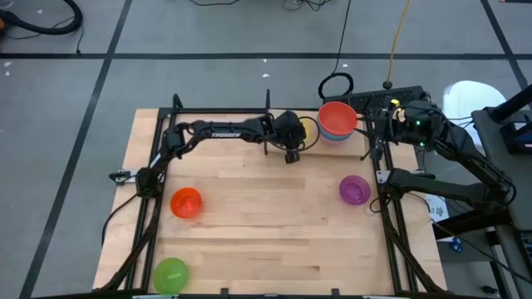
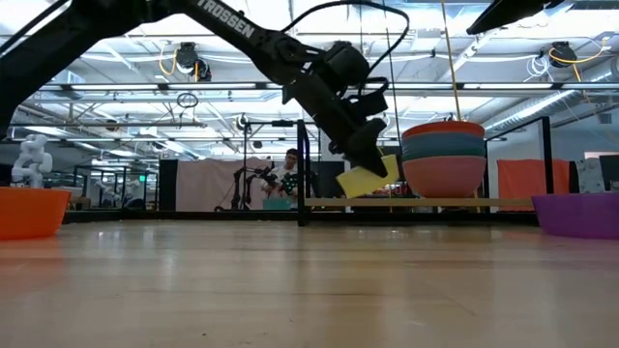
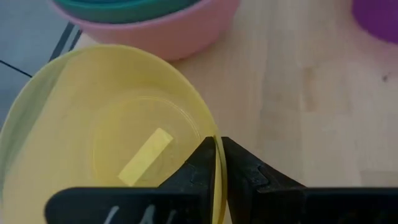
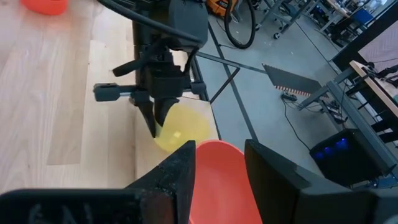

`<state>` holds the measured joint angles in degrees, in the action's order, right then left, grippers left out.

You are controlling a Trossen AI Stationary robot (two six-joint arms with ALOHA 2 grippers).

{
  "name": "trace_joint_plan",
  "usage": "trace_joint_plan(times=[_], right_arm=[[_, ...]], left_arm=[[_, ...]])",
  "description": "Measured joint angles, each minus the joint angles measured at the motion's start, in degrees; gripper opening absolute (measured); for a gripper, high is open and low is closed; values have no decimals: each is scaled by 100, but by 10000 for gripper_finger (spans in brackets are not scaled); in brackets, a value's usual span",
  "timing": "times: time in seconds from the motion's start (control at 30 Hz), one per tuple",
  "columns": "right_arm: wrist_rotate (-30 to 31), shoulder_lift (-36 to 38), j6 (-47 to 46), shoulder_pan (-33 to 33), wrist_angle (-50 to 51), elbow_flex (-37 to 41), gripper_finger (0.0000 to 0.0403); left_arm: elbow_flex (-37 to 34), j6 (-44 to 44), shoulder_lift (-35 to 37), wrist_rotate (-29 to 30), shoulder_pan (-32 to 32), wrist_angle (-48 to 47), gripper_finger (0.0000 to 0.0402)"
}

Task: Place and stack bowls onto a shelf
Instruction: Put the transparent yellow bowl on the shelf

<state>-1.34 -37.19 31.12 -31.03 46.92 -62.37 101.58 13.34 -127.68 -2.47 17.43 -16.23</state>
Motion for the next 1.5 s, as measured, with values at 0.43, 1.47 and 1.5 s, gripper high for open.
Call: trace_joint_plan(times=[0.43, 1.47, 1.5], right_arm=[[0, 2, 2, 0, 0, 0, 130], [-2, 0, -1, 2, -2, 0, 130], [-2, 0, -1, 0, -1, 0, 130]], left_arm=[[410, -134, 15, 961, 13, -769, 28], [452, -477, 13, 816, -63, -1010, 72], [452, -545, 13, 814, -65, -1014, 74]])
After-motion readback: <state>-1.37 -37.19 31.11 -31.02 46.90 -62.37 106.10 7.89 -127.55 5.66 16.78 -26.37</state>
